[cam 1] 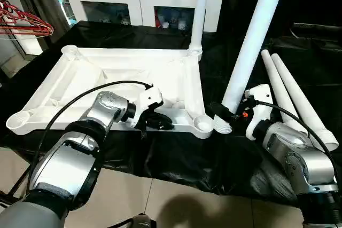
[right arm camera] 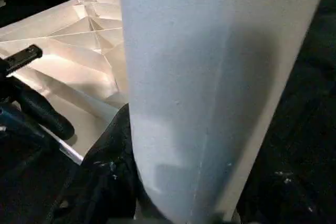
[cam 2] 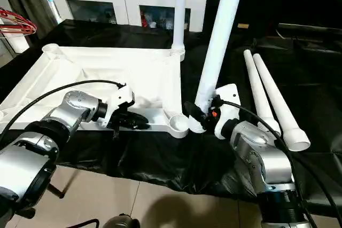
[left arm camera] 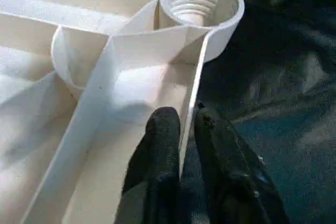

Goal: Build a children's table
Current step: Insert table leg to table base

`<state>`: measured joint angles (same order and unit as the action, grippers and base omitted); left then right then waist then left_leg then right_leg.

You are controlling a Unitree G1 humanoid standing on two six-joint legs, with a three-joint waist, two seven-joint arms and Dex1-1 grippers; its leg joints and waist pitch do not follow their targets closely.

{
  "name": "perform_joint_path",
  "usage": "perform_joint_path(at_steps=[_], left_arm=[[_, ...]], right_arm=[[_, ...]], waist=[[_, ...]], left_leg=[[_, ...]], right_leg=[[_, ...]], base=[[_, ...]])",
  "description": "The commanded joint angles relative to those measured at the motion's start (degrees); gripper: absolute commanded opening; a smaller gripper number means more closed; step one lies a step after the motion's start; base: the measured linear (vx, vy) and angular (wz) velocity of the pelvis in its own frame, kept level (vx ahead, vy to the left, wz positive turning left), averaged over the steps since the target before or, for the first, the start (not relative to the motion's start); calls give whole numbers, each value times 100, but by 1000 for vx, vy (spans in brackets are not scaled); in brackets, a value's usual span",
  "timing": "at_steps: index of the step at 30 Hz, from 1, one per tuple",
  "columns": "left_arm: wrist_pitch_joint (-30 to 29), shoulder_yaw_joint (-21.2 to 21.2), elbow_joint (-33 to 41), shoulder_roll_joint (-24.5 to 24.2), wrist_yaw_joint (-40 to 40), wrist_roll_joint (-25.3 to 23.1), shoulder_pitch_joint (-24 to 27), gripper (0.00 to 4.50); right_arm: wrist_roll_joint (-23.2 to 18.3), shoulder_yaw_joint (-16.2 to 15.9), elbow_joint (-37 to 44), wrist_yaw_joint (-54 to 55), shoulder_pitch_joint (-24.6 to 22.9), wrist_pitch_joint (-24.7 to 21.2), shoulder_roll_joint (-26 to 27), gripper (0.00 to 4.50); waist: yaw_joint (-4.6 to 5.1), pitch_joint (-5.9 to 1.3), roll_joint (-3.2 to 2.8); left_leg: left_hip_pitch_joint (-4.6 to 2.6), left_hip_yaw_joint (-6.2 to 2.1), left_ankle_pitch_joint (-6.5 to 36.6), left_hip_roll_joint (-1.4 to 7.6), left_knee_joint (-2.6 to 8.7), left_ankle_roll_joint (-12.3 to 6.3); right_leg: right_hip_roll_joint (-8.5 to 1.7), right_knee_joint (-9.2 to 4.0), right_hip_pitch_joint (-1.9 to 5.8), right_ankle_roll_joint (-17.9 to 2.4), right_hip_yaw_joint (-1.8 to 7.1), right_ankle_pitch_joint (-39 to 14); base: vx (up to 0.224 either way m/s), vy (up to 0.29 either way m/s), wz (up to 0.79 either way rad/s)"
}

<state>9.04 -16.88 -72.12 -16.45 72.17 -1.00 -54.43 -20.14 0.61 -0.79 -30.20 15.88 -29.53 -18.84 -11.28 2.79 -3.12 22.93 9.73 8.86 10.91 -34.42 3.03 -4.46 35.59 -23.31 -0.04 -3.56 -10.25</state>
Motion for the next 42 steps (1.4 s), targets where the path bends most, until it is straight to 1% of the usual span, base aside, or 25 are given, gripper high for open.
perform_joint_path(at_steps=[1,2,6,9,11,12,14,15,18,21,25,27,29,31,33,34,36,37,38,41,42], left_arm=[[63,-42,-68,11,100,-188,-44,39],[63,-42,-68,11,100,-188,-44,27],[160,-137,-75,-5,108,-340,4,4],[197,-158,-85,-5,76,-410,22,0],[274,-153,-97,2,-137,-481,23,0],[266,-139,-101,6,-132,-476,19,28],[191,-63,-121,21,-51,-437,-1,57],[189,-43,-128,23,-37,-449,-4,57],[244,-4,-129,26,-103,-468,-6,64],[211,49,-154,29,-83,-488,-14,66],[176,141,-154,38,-66,-417,-21,66],[145,184,-157,44,-43,-394,-34,30],[109,208,-167,45,6,-393,-42,27],[92,209,-171,39,42,-400,-42,6],[39,247,-175,30,128,-417,-38,1],[36,250,-174,30,133,-418,-37,0],[25,267,-124,45,214,-426,50,0],[41,246,-112,49,191,-455,82,0],[85,194,-84,56,132,-520,151,0],[122,93,48,117,-84,-622,377,0],[122,93,48,117,-84,-622,377,0]], right_arm=[[39,-56,-37,-14,69,9,-17,190],[39,-56,-37,-14,69,9,-17,190],[51,-50,-51,-14,80,18,-13,190],[64,-46,-65,-29,89,22,-14,190],[79,-44,-83,-39,102,29,-14,190],[82,-45,-84,-40,104,29,-14,190],[92,-51,-89,-42,109,33,-12,190],[95,-53,-92,-42,110,35,-10,190],[97,-56,-85,-41,104,34,-9,190],[102,-45,-79,-50,102,31,-9,190],[111,-29,-99,-57,116,44,-4,190],[112,-27,-109,-55,123,50,2,190],[112,-30,-114,-55,128,55,8,190],[108,-36,-115,-64,133,53,10,190],[93,-58,-125,-114,167,33,-1,190],[91,-61,-126,-121,172,29,-4,190],[105,-157,-168,-287,254,-7,-89,190],[112,-171,-182,-305,270,-6,-98,190],[122,-190,-209,-327,304,-7,-106,190],[122,-213,-307,-368,432,-32,-98,190],[122,-213,-307,-368,432,-32,-98,190]], waist=[[1,-426,-7],[4,-423,-3],[6,-422,-5],[17,-420,4],[19,-419,7],[18,-417,4],[16,-407,6],[21,-404,5],[15,-413,0],[7,-417,-7],[7,-416,-17],[4,-409,-19],[6,-406,-23],[10,-406,-22],[17,-406,-17],[12,-412,-26],[18,-415,-13],[25,-412,-24],[16,-411,-9],[10,-410,-14],[8,-416,-16]], left_leg=[[-162,-106,1701,220,436,150],[-165,-105,1724,222,438,150],[-167,-113,1771,229,451,168],[-162,-109,1747,228,455,160],[-163,-106,1755,226,451,150],[-167,-104,1769,225,452,150],[-177,-103,1827,225,458,154],[-179,-105,1861,225,463,160],[-182,-111,1840,233,464,168],[-176,-109,1779,231,463,158],[-179,-108,1805,232,465,163],[-181,-105,1843,229,465,162],[-184,-109,1856,236,474,164],[-179,-113,1896,236,481,179],[-170,-112,1849,232,480,168],[-171,-112,1831,231,477,165],[-165,-106,1767,229,472,139],[-166,-102,1738,232,467,123],[-168,-98,1741,235,465,107],[-169,-99,1707,242,469,85],[-168,-103,1713,246,467,84]], right_leg=[[-460,-422,272,-1181,244,-1097],[-457,-432,268,-1177,245,-1110],[-466,-437,273,-1151,246,-1176],[-465,-433,273,-1174,245,-1124],[-468,-434,274,-1187,244,-1117],[-469,-438,271,-1186,243,-1148],[-475,-459,267,-1155,246,-1329],[-471,-466,263,-1135,248,-1395],[-474,-465,262,-1110,252,-1375],[-466,-449,265,-1158,249,-1180],[-467,-447,265,-1185,248,-1137],[-472,-459,264,-1189,249,-1203],[-471,-463,258,-1179,250,-1233],[-474,-462,265,-1172,250,-1263],[-473,-458,272,-1177,249,-1198],[-474,-454,273,-1183,248,-1170],[-469,-447,282,-1209,242,-1075],[-470,-444,277,-1241,241,-1045],[-472,-450,277,-1249,243,-1044],[-477,-448,276,-1254,242,-1052],[-476,-438,278,-1259,241,-1055]], base=[[0,0,0],[0,0,0],[0,0,0],[0,0,0],[0,0,0],[0,0,0],[0,0,0],[0,0,0],[0,0,0],[0,0,0],[0,0,0],[0,0,0],[0,0,0],[0,0,0],[0,0,0],[0,0,0],[0,0,0],[0,0,0],[0,0,0],[0,0,0],[0,0,0]])
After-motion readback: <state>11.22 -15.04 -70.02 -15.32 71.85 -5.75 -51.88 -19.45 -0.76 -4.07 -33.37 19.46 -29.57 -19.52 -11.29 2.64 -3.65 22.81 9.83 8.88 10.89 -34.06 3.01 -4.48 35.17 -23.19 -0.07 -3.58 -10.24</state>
